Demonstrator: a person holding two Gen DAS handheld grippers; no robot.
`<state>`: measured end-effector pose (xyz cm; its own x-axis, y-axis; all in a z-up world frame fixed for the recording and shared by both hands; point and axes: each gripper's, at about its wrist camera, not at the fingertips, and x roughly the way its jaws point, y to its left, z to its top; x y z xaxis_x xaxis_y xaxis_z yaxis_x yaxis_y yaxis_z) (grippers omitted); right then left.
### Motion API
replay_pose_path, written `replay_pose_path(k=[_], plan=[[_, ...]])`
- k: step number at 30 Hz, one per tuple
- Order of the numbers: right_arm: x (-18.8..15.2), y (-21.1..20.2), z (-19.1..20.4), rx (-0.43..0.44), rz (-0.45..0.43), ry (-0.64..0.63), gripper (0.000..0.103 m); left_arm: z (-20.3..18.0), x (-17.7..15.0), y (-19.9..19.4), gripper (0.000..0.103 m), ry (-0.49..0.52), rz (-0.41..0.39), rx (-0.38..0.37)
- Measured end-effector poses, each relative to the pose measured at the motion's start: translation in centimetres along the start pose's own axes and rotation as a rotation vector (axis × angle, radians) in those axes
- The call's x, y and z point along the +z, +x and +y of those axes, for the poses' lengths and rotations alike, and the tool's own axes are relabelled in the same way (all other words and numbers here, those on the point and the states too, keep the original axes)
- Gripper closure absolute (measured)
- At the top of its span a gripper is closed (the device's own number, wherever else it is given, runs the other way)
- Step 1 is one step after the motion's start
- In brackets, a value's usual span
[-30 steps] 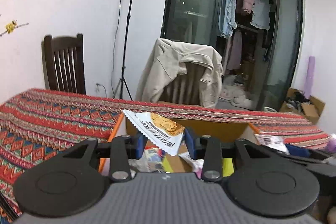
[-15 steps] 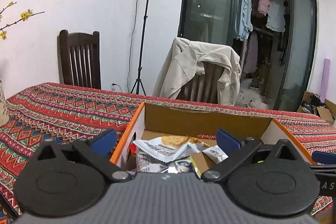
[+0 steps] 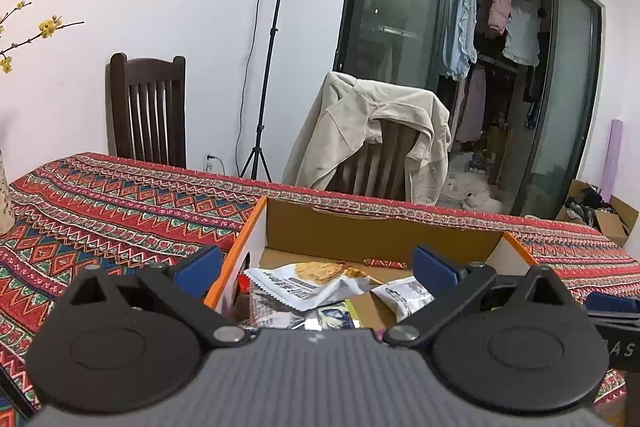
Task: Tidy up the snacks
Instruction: 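Withdraw both grippers from the box toward the remaining pink packet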
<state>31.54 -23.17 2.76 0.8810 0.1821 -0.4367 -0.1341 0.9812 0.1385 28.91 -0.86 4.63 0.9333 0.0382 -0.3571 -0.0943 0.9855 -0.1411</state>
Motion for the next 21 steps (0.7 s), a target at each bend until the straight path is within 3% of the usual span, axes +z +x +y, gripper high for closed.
replay_pose_path(k=[10,21], plan=[[0.6,-3.1,1.1,-0.004,-0.014,-0.037,0.000,1.2,1.3,-3.1,0.000,-0.007,0.017,0.008],[-1.8,-7.8,1.6,0.020,0.012,-0.057,0.000,3.5,-0.4,-7.4,0.000,-0.006,0.077,-0.011]])
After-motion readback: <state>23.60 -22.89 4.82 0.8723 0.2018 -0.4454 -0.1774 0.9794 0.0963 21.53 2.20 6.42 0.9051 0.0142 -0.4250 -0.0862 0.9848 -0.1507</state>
